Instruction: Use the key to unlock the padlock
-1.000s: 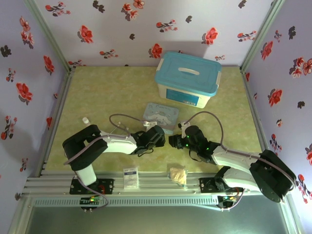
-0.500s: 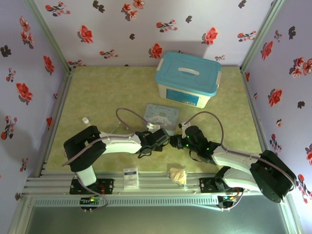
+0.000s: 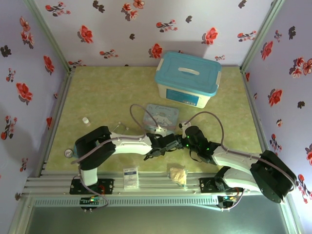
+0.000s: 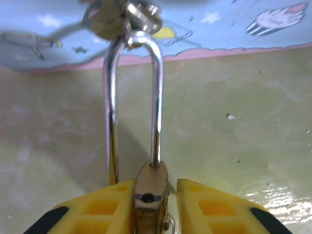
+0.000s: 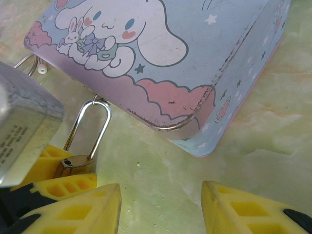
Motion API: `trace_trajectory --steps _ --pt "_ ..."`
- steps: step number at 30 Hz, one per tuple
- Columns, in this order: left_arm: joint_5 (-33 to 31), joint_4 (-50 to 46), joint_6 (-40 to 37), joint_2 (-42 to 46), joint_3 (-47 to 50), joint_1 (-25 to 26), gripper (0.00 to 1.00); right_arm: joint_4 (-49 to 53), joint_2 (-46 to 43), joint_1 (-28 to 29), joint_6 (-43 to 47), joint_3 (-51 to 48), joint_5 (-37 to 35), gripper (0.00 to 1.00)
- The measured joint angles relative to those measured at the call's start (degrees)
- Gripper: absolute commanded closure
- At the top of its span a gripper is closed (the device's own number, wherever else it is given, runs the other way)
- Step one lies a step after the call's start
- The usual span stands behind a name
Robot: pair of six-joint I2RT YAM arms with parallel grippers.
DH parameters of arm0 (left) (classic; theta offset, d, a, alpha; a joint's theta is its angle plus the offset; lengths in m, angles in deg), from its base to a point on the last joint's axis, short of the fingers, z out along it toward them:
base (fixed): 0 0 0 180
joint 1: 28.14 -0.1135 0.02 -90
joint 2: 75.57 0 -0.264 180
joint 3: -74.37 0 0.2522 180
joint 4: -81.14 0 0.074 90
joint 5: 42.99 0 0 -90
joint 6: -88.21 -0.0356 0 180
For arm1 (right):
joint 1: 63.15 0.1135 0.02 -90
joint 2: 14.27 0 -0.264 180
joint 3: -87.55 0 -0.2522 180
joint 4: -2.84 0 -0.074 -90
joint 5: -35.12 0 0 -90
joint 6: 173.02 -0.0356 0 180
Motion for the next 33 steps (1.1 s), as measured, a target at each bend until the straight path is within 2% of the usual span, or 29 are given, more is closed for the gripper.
trace_trajectory --steps 7,14,19,23,27,33 --pt "-5.2 -6.6 -2.1 -3.7 -5.9 2.7 0.76 0.6 -1.1 0.0 -0.1 -0.7 -1.1 0.54" --pt "-6.0 -8.1 -2.5 -3.9 -7.4 4.3 0.66 2.8 -4.4 -1.1 -1.1 -1.6 -6.1 0.53" --pt "-3.7 -5.4 -3.5 -3.1 -6.8 4.3 0.57 3.4 -4.5 -3.7 -2.3 -1.6 -7.1 0.53" --pt "-1.0 -2.7 -3.7 1.7 -3.8 3.8 0.50 3.4 -5.2 -3.8 -2.8 -2.3 -7.2 0.52" --pt "2.3 1.0 -3.5 9.9 0.8 1.0 0.46 3.2 -7.2 -3.8 -3.0 -3.4 -6.1 0.47" --pt "8.1 9.6 -3.0 21.5 10.7 -7.9 0.46 2.5 -8.3 -3.8 -3.2 -3.7 -1.0 0.42"
